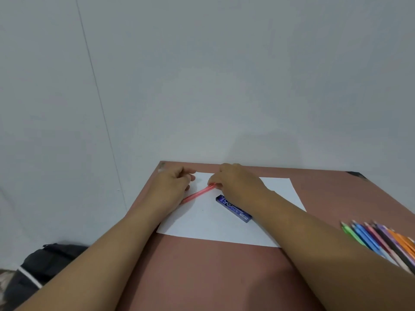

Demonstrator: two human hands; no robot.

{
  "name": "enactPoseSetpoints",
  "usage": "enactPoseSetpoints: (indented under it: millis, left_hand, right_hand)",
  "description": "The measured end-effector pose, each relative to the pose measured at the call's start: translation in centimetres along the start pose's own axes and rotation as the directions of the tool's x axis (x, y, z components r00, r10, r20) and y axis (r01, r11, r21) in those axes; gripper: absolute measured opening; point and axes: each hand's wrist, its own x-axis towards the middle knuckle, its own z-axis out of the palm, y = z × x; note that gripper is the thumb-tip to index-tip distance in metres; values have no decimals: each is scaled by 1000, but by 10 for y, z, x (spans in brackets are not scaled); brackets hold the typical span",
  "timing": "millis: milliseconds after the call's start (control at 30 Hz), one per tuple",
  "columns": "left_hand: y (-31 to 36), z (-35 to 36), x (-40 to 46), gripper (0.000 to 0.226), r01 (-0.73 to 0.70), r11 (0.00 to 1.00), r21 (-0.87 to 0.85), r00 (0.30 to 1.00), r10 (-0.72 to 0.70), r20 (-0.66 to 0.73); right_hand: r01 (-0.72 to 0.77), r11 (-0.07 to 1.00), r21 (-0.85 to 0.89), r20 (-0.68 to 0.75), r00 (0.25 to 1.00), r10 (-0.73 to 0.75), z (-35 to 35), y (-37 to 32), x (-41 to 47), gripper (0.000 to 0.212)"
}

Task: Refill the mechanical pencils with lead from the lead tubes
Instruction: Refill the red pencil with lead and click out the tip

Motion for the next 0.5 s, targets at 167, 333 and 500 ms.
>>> enactPoseSetpoints:
  millis: [167, 333, 500]
  left_hand:
    - [-3, -6, 2, 33, 22, 985, -171, 996, -37, -87]
    - [3, -6, -1, 44, -38, 987, -157, 997, 28, -67]
    - [36, -4, -7, 41, -113, 973, -200, 991, 97, -88]
  right_hand:
    - [-33, 999, 21, -32, 999, 33, -2, 6, -3, 40]
    - [-118, 979, 167, -118, 983, 139, -5, 17, -13, 39]
    - [-153, 949, 276, -162, 966, 203, -8, 28, -25, 29]
